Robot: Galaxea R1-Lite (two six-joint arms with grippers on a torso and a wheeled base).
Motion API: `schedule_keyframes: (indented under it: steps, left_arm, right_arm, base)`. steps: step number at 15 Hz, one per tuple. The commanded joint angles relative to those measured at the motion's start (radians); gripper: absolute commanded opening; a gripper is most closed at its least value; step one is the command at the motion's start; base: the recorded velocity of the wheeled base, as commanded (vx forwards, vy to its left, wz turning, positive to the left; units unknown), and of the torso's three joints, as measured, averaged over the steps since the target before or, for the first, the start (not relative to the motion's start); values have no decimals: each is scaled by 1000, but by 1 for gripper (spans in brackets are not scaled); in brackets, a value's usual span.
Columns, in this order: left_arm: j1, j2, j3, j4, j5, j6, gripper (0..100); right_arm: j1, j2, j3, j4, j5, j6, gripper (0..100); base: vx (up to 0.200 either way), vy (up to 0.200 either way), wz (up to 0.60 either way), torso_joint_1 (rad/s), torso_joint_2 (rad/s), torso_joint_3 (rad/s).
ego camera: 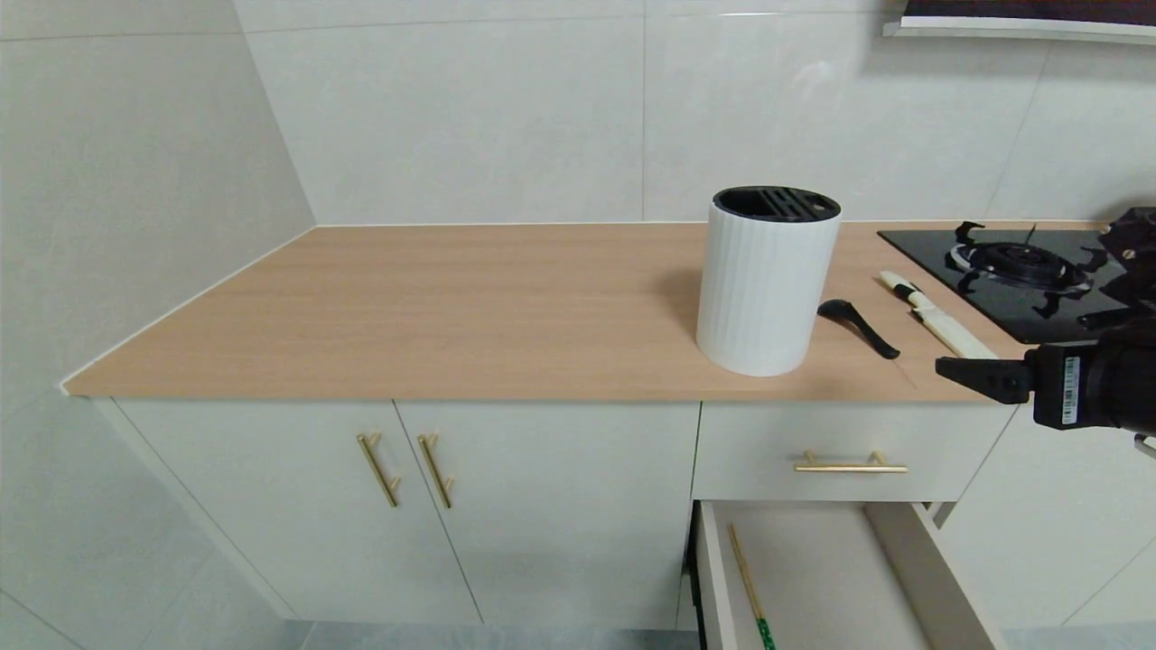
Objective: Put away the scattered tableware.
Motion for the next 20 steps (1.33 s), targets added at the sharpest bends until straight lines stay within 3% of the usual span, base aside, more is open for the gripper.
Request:
schedule_keyframes:
  steps: [1,4,6,10,20]
  left_arm:
    - [0,0,0,0,0,0,100]
    - [0,0,0,0,0,0,100]
    - [0,0,0,0,0,0,100]
    - [0,0,0,0,0,0,100]
    - [0,0,0,0,0,0,100]
  right_arm:
    - [-12,6,-1,-5,2,0,100]
    - [-96,86,-33,-73,23,-55,100]
    - [-211,273,-146,-169,184,-58,100]
    - [-265,526,-309,-198,325,-106,100]
    - [-323,858,-361,-531,350,-101,100]
  base:
    - [0,0,0,85,-173,-105]
    - [0,0,0,23,-54,-32]
    - [0,0,0,0,0,0]
    - [0,0,0,0,0,0]
    - [0,0,0,0,0,0]
